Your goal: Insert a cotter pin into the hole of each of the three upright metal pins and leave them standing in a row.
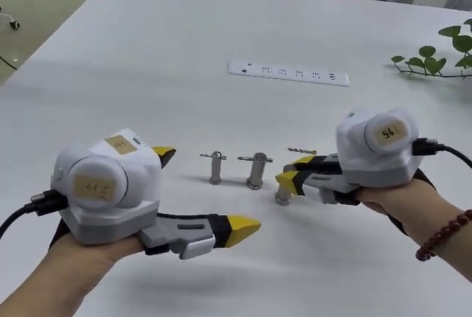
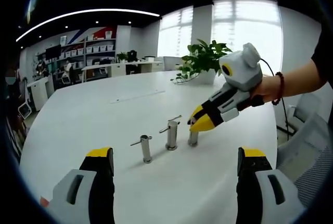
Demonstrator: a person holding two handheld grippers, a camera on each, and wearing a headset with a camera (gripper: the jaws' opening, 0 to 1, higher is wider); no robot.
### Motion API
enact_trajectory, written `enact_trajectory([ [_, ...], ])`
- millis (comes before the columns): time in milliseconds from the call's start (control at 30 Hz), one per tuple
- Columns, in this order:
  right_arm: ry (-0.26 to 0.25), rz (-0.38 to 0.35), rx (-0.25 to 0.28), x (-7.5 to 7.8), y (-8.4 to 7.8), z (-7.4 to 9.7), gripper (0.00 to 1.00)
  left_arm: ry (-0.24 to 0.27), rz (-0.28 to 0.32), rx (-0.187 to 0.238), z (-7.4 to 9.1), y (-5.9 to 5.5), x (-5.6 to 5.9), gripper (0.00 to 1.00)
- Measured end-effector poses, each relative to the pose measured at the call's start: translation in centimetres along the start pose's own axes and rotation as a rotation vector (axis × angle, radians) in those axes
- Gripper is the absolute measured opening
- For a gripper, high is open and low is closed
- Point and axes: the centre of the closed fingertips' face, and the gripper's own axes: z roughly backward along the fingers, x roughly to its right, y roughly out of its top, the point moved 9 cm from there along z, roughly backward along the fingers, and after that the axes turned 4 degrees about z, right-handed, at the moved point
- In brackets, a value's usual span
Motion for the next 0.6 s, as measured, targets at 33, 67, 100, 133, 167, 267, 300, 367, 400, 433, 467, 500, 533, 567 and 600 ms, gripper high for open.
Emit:
enact_trajectory([
  [33, 0.001, -0.001, 0.001, -0.1, 0.0, -0.1, 0.08, -0.002, 0.0, 0.002, 0.0, 0.0, 0.0, 0.99],
  [67, 0.001, 0.0, 0.002, -0.2, 0.0, -0.1, 0.08, -0.002, -0.001, 0.002, 0.0, 0.0, 0.0, 0.99],
  [100, 0.001, 0.002, 0.002, -0.2, 0.1, -0.2, 0.08, -0.002, -0.003, 0.001, 0.0, 0.0, 0.0, 0.99],
  [133, 0.0, 0.004, 0.002, -0.3, 0.1, -0.3, 0.08, -0.003, -0.004, 0.002, 0.0, 0.0, 0.0, 0.99],
  [167, -0.002, 0.0, 0.003, -0.4, 0.0, -0.4, 0.08, -0.004, -0.004, 0.002, 0.0, 0.0, 0.0, 0.99],
  [267, 0.0, -0.004, 0.004, -0.8, 0.0, -0.5, 0.08, -0.005, -0.002, 0.006, 0.1, 0.1, 0.1, 0.99],
  [300, 0.001, -0.004, 0.004, -1.0, -0.1, -0.6, 0.08, -0.004, -0.005, 0.004, 0.1, 0.1, 0.1, 0.99],
  [367, 0.002, -0.007, 0.004, -1.2, -0.1, -0.7, 0.08, -0.002, -0.006, 0.002, 0.1, 0.1, 0.1, 0.99],
  [400, 0.003, -0.013, 0.005, -1.3, -0.2, -0.8, 0.08, -0.001, -0.005, 0.004, 0.2, 0.1, 0.0, 0.99],
  [433, 0.003, -0.014, 0.005, -1.5, -0.2, -0.8, 0.08, 0.0, -0.005, 0.004, 0.2, 0.1, 0.0, 0.99],
  [467, 0.004, -0.016, 0.006, -1.6, -0.2, -0.9, 0.08, 0.001, -0.005, 0.005, 0.2, 0.1, 0.0, 0.99],
  [500, 0.005, -0.016, 0.008, -1.7, -0.3, -0.9, 0.08, 0.001, -0.006, 0.005, 0.2, 0.1, 0.0, 0.99],
  [533, 0.007, -0.017, 0.009, -1.8, -0.3, -1.0, 0.08, 0.002, -0.006, 0.004, 0.2, 0.1, -0.1, 0.99],
  [567, 0.007, -0.018, 0.012, -1.9, -0.2, -1.0, 0.08, 0.003, -0.005, 0.003, 0.2, 0.1, -0.1, 0.99],
  [600, 0.009, -0.024, 0.015, -2.0, -0.2, -1.0, 0.08, 0.003, -0.006, 0.003, 0.2, 0.1, -0.1, 0.99],
])
